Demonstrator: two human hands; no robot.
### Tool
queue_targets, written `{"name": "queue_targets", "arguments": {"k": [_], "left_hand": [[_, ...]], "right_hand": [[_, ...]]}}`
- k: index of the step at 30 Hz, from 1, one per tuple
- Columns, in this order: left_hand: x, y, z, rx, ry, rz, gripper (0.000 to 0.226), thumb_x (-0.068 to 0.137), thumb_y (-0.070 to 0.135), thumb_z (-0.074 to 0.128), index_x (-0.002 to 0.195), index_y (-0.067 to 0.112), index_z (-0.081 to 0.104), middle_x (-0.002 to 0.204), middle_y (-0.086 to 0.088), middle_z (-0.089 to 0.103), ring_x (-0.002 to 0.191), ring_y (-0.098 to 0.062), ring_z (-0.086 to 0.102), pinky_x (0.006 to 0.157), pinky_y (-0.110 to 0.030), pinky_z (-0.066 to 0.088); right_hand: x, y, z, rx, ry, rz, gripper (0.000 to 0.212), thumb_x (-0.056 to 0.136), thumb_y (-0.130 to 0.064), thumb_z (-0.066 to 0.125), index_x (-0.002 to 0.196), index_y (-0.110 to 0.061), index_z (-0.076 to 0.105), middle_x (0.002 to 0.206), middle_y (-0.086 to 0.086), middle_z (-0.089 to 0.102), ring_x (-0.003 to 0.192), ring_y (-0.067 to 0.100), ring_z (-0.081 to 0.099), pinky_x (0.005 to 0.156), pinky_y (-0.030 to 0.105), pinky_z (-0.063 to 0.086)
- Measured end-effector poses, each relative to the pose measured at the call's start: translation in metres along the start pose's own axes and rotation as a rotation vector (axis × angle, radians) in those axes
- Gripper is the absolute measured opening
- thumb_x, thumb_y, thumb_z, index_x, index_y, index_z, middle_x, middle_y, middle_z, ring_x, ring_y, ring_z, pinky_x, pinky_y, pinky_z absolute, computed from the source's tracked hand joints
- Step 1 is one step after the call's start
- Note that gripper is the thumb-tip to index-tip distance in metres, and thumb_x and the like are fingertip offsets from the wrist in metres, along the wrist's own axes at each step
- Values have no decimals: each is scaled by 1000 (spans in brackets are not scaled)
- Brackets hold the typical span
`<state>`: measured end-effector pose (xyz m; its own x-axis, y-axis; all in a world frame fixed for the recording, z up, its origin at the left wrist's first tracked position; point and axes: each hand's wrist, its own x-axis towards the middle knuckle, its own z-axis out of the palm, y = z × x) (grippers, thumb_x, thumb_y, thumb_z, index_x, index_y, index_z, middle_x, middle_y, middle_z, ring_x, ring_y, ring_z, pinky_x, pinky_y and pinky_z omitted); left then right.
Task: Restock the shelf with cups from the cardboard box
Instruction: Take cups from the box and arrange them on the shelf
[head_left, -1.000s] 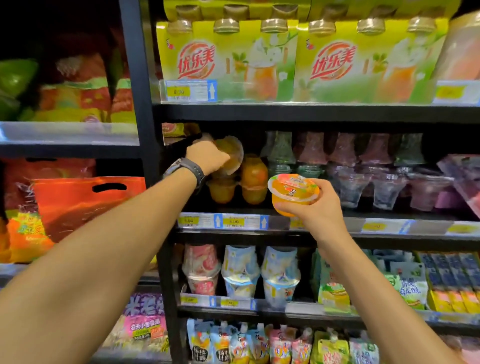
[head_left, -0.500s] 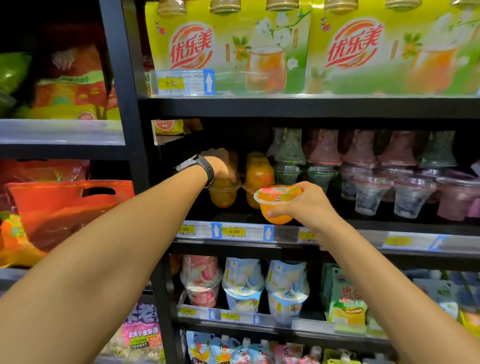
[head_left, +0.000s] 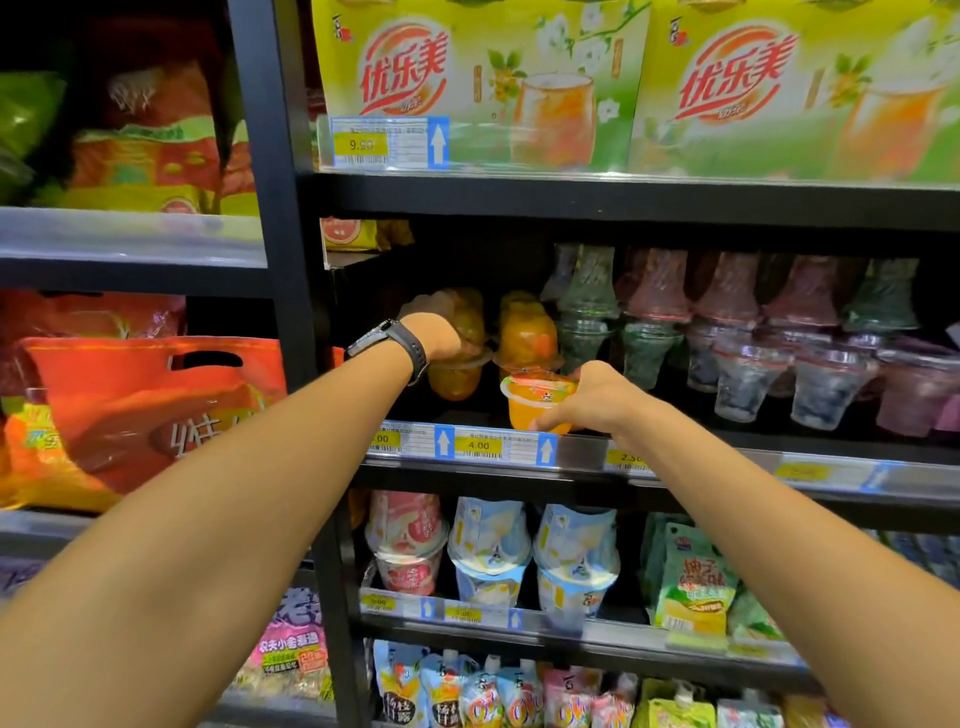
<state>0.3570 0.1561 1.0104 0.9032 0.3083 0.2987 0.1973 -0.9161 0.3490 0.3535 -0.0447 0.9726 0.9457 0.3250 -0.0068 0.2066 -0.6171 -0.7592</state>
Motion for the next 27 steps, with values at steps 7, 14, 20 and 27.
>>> {"name": "queue_targets", "arguments": {"k": [7, 14, 20, 27], "left_hand": [[-9, 3, 1, -3, -18, 26, 65, 83, 40, 74, 135, 9, 51, 131, -15, 58, 118, -35, 57, 95, -39, 50], [-20, -3, 1, -35, 2, -14, 90, 79, 47, 75, 150, 19, 28, 145, -19, 39, 126, -40, 48, 100, -43, 47], [-41, -10, -5, -23, 220, 119, 56, 88, 34, 62, 137, 13, 45, 128, -17, 54, 112, -38, 57, 90, -44, 52], [-64, -4, -7, 424, 311, 364, 68, 88, 56, 56, 143, 22, 36, 135, -11, 47, 118, -31, 52, 89, -43, 49]], "right_hand": [[1, -3, 9, -23, 27, -3, 58, 63, -27, 89, 99, -7, 49, 88, 4, 50, 85, 21, 50, 58, 27, 37], [4, -3, 11, -9, -8, 8, 54, 65, -27, 88, 100, -5, 53, 95, 8, 53, 82, 21, 51, 57, 26, 39], [-9, -2, -22, 130, -75, 2, 106, 63, -28, 89, 147, -5, 28, 148, 7, 36, 129, 25, 45, 98, 40, 49], [-36, 15, -66, -739, 287, -77, 91, 78, -56, 69, 147, -14, 28, 145, 13, 35, 133, 33, 35, 98, 46, 42]]}}
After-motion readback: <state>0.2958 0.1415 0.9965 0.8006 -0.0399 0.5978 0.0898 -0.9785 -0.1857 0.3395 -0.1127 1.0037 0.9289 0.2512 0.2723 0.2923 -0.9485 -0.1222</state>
